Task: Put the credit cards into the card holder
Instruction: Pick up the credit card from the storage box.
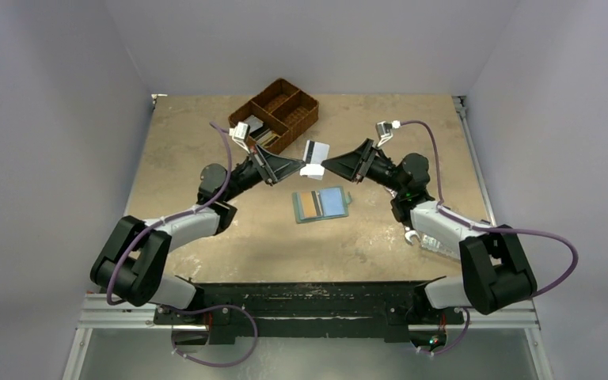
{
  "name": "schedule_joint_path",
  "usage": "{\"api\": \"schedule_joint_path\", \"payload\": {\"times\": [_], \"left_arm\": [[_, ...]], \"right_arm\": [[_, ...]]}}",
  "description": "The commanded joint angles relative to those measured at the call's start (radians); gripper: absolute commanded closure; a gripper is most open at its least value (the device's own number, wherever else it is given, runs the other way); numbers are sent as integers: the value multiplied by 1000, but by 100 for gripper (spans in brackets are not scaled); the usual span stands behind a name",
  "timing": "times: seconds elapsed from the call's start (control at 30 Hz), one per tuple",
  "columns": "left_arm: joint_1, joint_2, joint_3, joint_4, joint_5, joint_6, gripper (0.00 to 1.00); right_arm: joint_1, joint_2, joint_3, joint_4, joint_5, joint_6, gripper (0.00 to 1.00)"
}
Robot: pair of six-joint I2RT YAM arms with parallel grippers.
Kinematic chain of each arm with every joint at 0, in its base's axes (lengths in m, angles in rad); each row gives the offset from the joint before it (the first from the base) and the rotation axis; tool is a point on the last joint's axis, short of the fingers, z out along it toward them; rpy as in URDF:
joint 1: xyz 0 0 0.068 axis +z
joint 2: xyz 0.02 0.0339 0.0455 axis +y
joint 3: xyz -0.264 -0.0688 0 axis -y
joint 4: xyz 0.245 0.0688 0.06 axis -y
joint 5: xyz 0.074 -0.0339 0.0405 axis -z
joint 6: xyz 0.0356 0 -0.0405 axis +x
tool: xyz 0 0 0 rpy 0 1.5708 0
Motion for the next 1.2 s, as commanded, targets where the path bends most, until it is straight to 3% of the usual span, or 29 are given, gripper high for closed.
{"api": "schedule_joint_path", "payload": {"times": [0.0,0.07,0.13,0.2,0.27,0.33,0.37,0.43,0.53,0.6,0.63,0.67,0.73,0.77,0.83,0.87,0.93,1.0,1.07,1.17], "left_arm": [[-38,-1,-35,169,-29,-51,100],[-50,-5,-42,149,-33,-41,100],[-61,-1,-43,138,-30,-34,100],[-63,10,-31,98,2,-31,99],[-62,24,-15,58,28,-22,73],[-63,39,2,22,49,-7,60],[-63,49,10,24,66,-6,60],[-63,66,23,34,90,-6,65],[-64,97,40,46,126,-11,81],[-64,108,24,62,137,-13,99],[-64,108,20,41,137,4,100],[-64,104,19,-8,134,33,100],[-68,83,32,-208,110,160,100],[-72,62,50,-350,78,232,100],[-83,45,98,-645,-13,370,100],[-86,50,120,-764,-57,413,100],[-88,80,133,-812,-68,432,100],[-88,129,141,-804,-63,408,100],[-89,189,158,-775,-39,368,100],[-89,264,197,-773,-24,340,100]], "right_arm": [[-15,-16,-14,131,-9,46,69],[-15,-7,-14,131,-24,39,77],[-17,1,-17,138,-42,32,99],[-21,7,-20,135,-68,17,100],[-21,25,-5,96,-133,-16,100],[-21,52,12,61,-212,-43,100],[-21,66,15,49,-252,-51,100],[-22,81,10,46,-289,-58,100],[-22,70,-8,34,-289,-71,100],[-25,60,-9,-5,-283,-97,100],[-34,50,-5,-58,-269,-131,100],[-45,28,7,-170,-239,-201,96],[-60,-10,68,-520,-100,-481,61],[-61,-20,114,-714,-14,-626,53],[-58,-21,157,-917,140,-768,47],[-59,-16,154,-933,148,-784,47],[-65,2,139,-967,164,-810,47],[-65,56,131,-948,139,-819,57],[-65,130,140,-922,90,-812,72],[-64,203,127,-858,85,-797,81]]}}
